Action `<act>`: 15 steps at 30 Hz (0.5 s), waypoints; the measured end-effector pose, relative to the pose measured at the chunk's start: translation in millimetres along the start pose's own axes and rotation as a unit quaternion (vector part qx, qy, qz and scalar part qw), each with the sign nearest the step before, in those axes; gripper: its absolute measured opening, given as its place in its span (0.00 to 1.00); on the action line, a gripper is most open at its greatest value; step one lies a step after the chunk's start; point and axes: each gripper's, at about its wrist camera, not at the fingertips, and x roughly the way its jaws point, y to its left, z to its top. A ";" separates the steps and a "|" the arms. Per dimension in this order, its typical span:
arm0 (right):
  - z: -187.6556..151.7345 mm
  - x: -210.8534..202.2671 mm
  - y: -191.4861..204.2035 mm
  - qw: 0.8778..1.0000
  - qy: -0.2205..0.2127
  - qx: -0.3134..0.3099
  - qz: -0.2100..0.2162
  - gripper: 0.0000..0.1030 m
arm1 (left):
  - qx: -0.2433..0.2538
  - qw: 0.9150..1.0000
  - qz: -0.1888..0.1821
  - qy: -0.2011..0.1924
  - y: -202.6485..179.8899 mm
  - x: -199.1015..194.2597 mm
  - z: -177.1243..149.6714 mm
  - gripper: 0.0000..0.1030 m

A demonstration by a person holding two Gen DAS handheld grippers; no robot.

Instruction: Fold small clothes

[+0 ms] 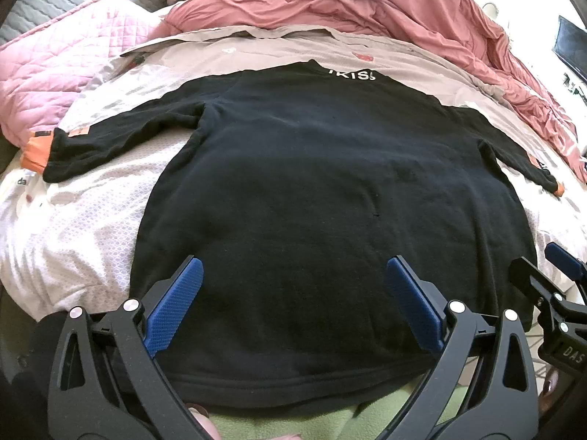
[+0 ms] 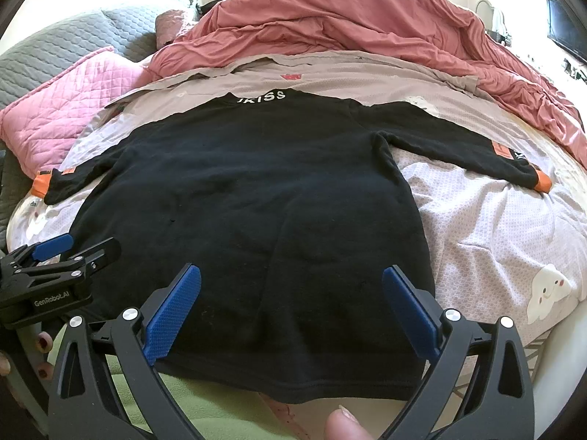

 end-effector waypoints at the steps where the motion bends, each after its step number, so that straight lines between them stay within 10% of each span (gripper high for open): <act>1: 0.0 -0.2 -0.2 1.000 0.000 0.000 0.000 0.96 | 0.000 1.000 0.000 0.000 -0.5 0.4 -0.4 0.91; 15: 5.0 2.2 -4.8 1.000 -0.004 0.005 -0.007 0.96 | -0.001 1.000 0.004 0.002 1.6 1.8 1.3 0.91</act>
